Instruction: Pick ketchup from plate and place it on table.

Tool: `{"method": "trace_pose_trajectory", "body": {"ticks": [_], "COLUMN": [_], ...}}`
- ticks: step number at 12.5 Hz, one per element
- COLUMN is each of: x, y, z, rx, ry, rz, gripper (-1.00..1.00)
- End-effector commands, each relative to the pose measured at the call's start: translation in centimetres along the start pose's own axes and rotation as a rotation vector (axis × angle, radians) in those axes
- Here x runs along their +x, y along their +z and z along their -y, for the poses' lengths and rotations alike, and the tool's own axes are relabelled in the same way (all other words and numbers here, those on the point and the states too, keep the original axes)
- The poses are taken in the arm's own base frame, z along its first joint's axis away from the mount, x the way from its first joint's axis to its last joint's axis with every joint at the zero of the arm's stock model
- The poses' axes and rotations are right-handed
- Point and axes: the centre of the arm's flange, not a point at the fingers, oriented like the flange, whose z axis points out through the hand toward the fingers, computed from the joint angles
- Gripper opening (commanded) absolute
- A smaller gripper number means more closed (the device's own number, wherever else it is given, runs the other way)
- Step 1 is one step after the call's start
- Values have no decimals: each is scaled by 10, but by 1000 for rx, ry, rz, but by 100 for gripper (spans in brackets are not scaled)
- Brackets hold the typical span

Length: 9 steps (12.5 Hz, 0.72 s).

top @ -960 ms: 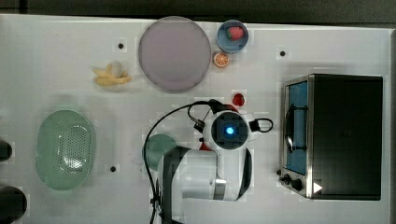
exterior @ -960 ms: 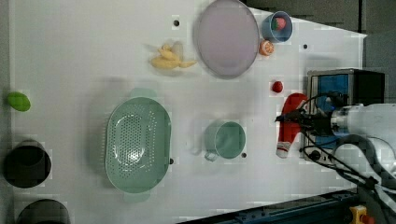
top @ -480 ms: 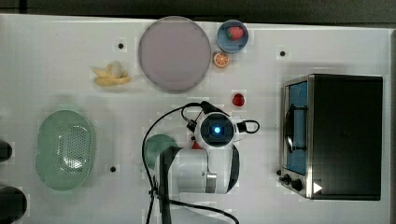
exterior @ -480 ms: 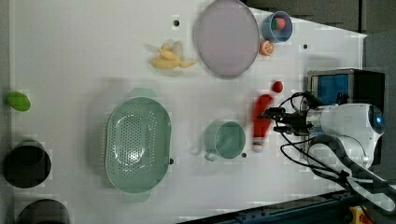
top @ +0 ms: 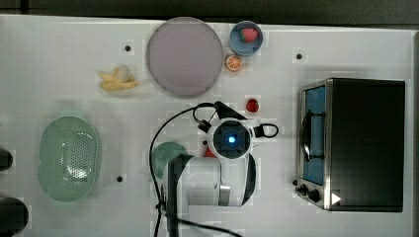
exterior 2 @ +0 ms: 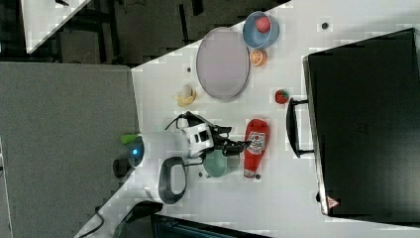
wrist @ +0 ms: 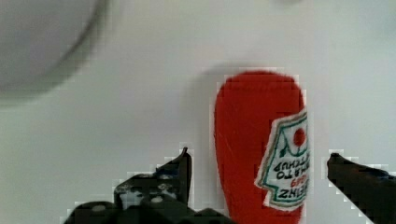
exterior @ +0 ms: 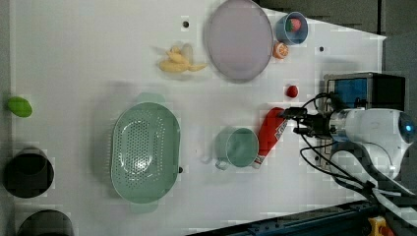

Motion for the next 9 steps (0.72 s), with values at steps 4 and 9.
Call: {"method": "trace_pose_trajectory", "body": {"ticks": [4, 9], "x": [40, 49], "y": [-192, -291], "z": [24, 30], "rx": [38, 3], "ry": [205, 272], "rz": [-98, -54], "gripper": [100, 100]}}
